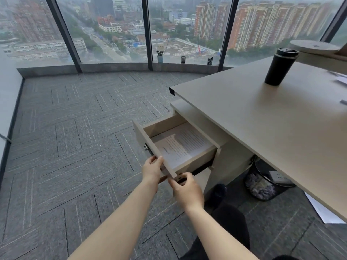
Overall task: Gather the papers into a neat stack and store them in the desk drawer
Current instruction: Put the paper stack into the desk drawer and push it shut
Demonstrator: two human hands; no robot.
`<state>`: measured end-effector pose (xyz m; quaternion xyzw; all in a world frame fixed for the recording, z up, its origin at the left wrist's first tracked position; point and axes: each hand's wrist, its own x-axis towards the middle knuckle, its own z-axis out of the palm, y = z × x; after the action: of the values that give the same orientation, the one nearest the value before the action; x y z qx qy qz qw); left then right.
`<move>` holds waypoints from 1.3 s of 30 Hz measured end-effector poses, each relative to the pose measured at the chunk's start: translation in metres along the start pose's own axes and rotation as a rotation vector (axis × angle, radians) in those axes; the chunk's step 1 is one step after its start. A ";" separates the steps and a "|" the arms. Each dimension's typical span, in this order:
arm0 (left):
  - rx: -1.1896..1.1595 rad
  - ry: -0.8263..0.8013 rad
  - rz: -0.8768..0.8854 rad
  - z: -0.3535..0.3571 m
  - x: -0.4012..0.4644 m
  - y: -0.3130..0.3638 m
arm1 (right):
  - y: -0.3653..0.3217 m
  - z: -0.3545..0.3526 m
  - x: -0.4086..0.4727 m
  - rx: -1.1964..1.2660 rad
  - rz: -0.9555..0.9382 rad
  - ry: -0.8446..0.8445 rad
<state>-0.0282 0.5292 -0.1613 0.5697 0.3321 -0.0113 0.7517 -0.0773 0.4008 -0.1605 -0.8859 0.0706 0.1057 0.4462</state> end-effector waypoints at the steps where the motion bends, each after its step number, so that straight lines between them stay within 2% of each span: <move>1: -0.002 -0.002 -0.005 0.005 0.001 0.000 | 0.001 -0.002 0.002 0.039 0.022 0.000; 7: -0.006 -0.038 -0.038 0.030 0.010 0.003 | 0.008 -0.014 0.019 0.161 0.113 0.043; 13: 0.011 -0.164 -0.067 0.057 0.019 0.008 | 0.013 -0.026 0.035 0.221 0.177 0.142; 21: -0.189 -0.234 -0.099 0.086 0.029 0.007 | 0.019 -0.042 0.062 0.438 0.303 0.169; 33: -0.319 -0.265 -0.137 0.126 0.042 0.004 | 0.027 -0.062 0.092 0.509 0.266 0.194; 39: -0.270 -0.295 -0.146 0.139 0.045 0.005 | 0.029 -0.064 0.106 0.547 0.252 0.248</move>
<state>0.0769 0.4273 -0.1618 0.4303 0.2575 -0.1044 0.8589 0.0266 0.3289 -0.1721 -0.7234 0.2594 0.0284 0.6392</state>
